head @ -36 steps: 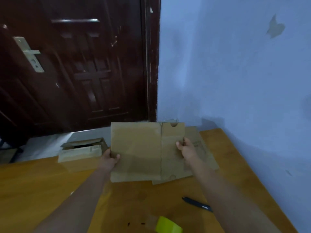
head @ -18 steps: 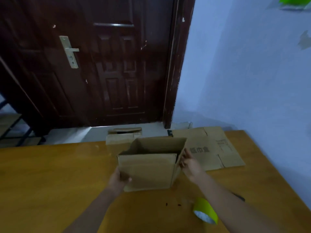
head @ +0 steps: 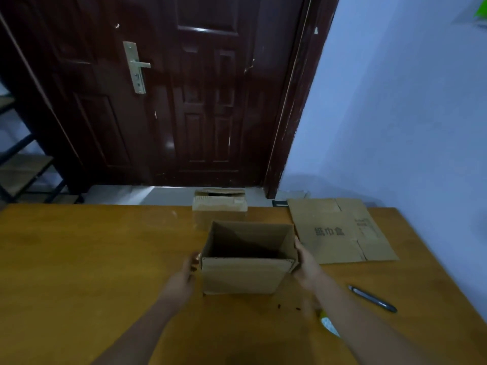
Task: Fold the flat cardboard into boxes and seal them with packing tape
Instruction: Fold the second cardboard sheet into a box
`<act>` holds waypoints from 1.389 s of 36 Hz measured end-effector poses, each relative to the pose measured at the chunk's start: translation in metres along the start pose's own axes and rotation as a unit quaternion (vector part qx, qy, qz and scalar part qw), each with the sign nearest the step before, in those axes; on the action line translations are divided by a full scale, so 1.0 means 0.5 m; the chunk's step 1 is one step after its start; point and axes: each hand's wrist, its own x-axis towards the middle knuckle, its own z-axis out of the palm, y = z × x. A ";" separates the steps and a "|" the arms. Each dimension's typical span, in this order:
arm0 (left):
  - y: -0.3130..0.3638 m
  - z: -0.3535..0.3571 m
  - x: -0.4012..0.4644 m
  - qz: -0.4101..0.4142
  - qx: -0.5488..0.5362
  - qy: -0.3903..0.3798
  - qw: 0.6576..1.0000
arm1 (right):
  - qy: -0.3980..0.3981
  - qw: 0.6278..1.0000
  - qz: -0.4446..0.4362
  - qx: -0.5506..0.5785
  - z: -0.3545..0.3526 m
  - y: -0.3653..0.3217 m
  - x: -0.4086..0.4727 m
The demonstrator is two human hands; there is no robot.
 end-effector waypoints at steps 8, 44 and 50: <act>0.115 -0.061 0.043 0.078 -0.286 0.011 0.955 | -0.013 1.000 -0.008 0.003 0.017 -0.004 -0.015; 0.136 -0.047 0.068 0.005 -0.259 -0.010 0.966 | 0.043 0.909 -0.071 -0.408 0.075 -0.054 -0.024; 0.140 -0.069 0.055 0.022 -0.319 0.015 0.947 | 0.098 0.951 -0.122 -0.268 0.054 -0.045 -0.056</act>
